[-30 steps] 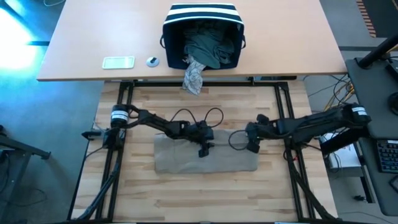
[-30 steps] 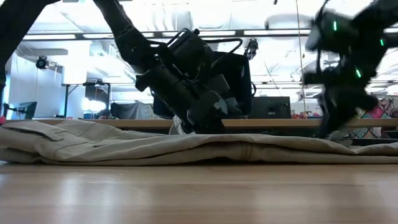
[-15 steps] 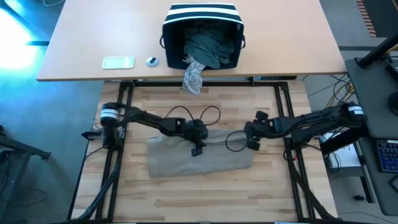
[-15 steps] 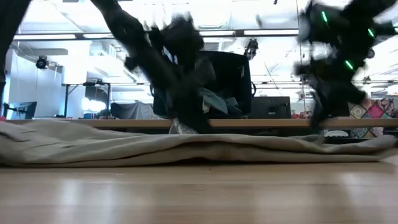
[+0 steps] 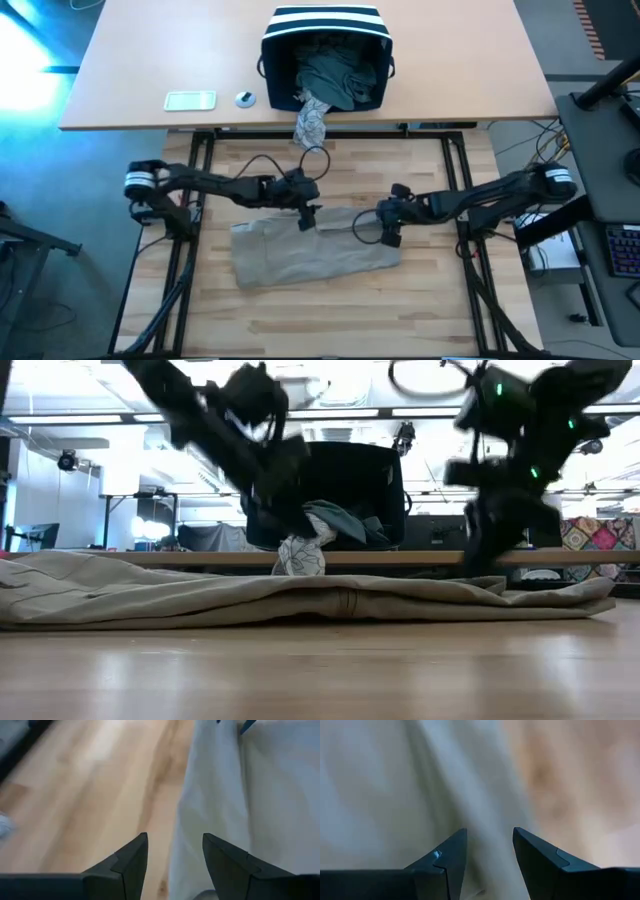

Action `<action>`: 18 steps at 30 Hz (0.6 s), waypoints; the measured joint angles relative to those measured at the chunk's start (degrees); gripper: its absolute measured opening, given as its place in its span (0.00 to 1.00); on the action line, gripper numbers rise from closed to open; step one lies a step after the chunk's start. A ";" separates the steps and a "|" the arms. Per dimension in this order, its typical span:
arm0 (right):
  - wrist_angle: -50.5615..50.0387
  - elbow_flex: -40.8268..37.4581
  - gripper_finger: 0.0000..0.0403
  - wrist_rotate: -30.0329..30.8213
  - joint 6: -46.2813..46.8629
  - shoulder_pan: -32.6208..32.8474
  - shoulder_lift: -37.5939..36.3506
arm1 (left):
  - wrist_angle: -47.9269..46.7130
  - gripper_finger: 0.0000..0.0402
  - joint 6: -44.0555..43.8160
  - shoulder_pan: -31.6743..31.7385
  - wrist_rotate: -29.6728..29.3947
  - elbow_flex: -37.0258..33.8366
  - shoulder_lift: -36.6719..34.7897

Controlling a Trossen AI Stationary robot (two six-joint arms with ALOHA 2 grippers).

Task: Fold Laundry from Bin
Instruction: Fold the brown shorts from the blue laundry basket

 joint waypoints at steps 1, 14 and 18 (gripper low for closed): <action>-0.56 -0.50 0.39 -0.65 0.05 -0.01 1.49 | 2.73 0.43 -0.48 0.09 0.80 -0.71 1.74; -8.14 0.98 0.40 12.64 -15.23 -7.93 5.37 | 8.65 0.43 -9.00 -0.26 5.01 -0.44 15.54; -8.77 3.08 0.40 15.98 -20.64 -12.69 2.65 | 4.66 0.43 -10.68 -0.73 7.46 -1.08 9.92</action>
